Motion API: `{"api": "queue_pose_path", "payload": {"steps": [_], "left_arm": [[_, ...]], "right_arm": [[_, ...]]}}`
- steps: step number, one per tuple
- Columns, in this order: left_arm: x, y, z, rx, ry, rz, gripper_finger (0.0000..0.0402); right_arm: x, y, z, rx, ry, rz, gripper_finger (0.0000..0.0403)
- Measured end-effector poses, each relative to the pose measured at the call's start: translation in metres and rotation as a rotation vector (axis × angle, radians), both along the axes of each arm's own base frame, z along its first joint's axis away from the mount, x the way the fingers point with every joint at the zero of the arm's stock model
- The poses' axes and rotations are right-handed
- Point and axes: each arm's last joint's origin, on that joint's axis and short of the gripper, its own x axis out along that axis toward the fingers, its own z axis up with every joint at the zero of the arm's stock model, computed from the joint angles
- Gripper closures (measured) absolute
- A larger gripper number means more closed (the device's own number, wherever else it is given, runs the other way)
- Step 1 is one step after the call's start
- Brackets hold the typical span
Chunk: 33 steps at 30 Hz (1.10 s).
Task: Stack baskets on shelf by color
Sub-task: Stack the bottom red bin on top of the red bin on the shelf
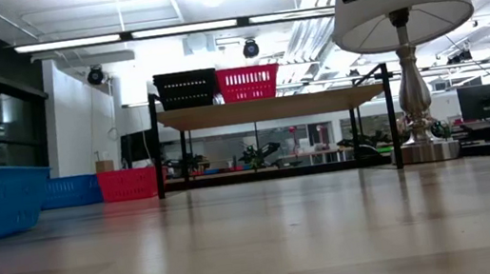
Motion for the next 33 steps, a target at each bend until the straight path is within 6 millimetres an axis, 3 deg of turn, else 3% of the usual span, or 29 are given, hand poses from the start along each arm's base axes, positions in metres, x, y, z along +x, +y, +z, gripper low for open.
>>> {"api": "queue_pose_path", "payload": {"steps": [33], "left_arm": [[0.0003, 0.0006, 0.0, -0.015, 0.0, 0.009, 0.0211]], "right_arm": [[-0.0001, 0.0, 0.0001, 0.0, 0.0, -0.001, 0.0403]]}}
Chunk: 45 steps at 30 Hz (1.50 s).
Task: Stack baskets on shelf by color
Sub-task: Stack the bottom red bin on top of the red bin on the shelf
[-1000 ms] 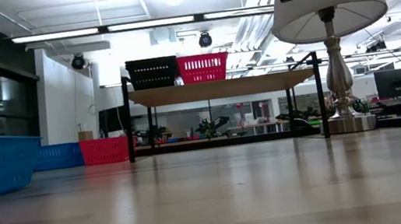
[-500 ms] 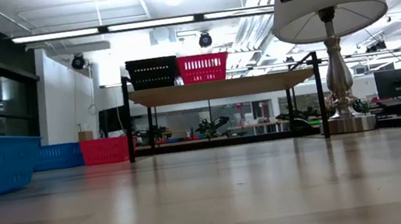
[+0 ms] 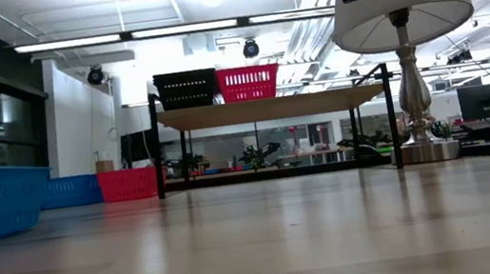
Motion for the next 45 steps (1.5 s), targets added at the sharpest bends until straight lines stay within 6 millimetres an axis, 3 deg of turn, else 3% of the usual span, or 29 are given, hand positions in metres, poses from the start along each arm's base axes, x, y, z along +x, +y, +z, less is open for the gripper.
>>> {"api": "queue_pose_path", "payload": {"steps": [37, 45], "left_arm": [[-0.002, 0.002, -0.006, 0.083, 0.062, -0.006, 0.0211], [-0.002, 0.009, -0.011, 0.096, 0.118, 0.026, 0.0211]], "right_arm": [[0.0, -0.002, 0.0, 0.011, 0.0, -0.058, 0.0403], [0.0, -0.005, 0.0, -0.042, -0.004, -0.136, 0.0403]]}}
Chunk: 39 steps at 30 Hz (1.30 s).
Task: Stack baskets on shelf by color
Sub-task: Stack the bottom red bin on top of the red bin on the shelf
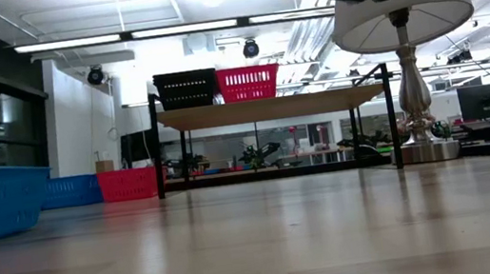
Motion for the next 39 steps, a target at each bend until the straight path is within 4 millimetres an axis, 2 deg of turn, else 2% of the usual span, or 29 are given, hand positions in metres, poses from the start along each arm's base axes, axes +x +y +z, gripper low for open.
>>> {"api": "queue_pose_path", "payload": {"steps": [14, 25, 32, 39], "left_arm": [[0.011, 0.028, 0.0, -0.027, -0.006, 0.148, 0.0211], [0.012, 0.031, -0.001, -0.036, 0.005, 0.141, 0.0211], [-0.001, 0.037, -0.005, -0.09, -0.083, 0.18, 0.0211], [-0.025, 0.046, -0.017, -0.182, -0.178, 0.202, 0.0211]], "right_arm": [[0.002, -0.015, 0.0, 0.056, -0.003, -0.071, 0.0403], [0.002, -0.015, -0.001, 0.087, 0.002, -0.072, 0.0403], [0.002, -0.015, -0.001, 0.139, 0.0, -0.076, 0.0403], [0.002, -0.015, -0.002, 0.149, 0.005, -0.077, 0.0403]]}}
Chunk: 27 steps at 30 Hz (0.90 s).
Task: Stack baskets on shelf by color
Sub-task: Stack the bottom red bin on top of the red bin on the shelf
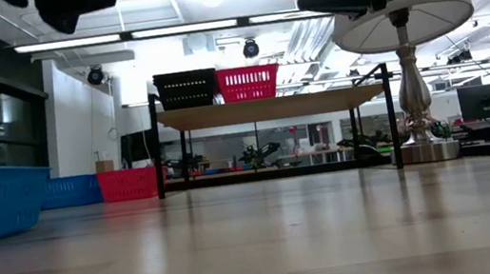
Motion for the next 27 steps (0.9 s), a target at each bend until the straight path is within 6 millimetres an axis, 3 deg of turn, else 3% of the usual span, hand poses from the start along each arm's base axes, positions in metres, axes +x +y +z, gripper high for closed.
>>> {"api": "queue_pose_path", "payload": {"steps": [8, 27], "left_arm": [[-0.016, -0.002, -0.023, -0.074, 0.023, -0.017, 0.0211], [-0.016, -0.002, -0.024, -0.039, 0.024, -0.003, 0.0211]], "right_arm": [[0.0, 0.0, 0.0, 0.0, 0.0, 0.0, 0.0403], [0.0, -0.004, 0.0, 0.061, -0.006, -0.044, 0.0403]]}}
